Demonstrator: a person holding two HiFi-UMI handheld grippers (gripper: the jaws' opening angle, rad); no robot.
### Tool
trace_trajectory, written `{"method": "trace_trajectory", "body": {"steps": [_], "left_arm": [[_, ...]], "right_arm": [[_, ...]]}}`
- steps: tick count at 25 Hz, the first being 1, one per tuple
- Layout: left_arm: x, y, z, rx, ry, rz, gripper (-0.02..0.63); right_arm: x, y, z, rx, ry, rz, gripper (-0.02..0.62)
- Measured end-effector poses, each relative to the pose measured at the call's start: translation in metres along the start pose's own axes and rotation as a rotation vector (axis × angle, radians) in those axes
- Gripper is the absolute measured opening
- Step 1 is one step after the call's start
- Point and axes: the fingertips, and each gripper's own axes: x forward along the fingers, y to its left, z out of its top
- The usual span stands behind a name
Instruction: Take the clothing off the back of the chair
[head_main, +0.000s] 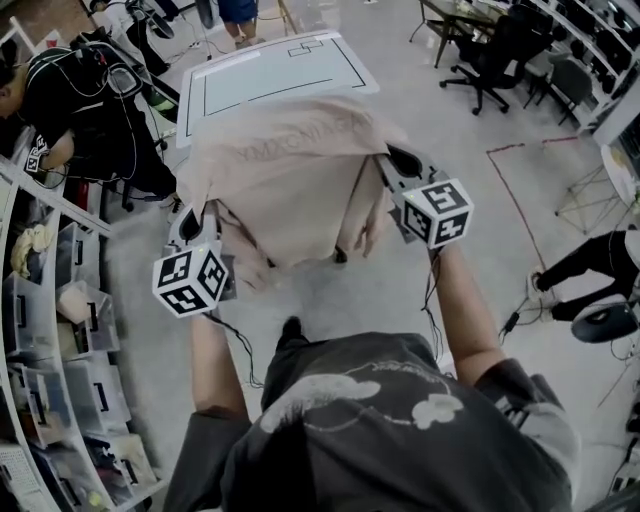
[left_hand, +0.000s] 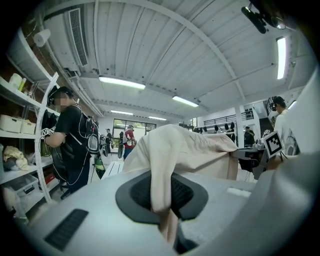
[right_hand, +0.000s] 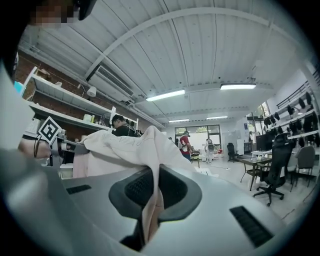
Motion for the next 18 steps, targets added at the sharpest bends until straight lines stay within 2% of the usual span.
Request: {"method": "trace_trajectory", "body": {"steps": [8,18], "left_arm": [[-0.038,-0.029,-0.006,0.015,0.017,0.043,0.005],[-0.075,-0.055,-0.048,-0.011,0.107,0.077,0.005]], "right_arm": [[-0.037,0.005,-0.003,0.027,-0.013,0.045,0.000],[-0.073,0.015,-0.033,0.139,-0.004,0.099,0.000]]}}
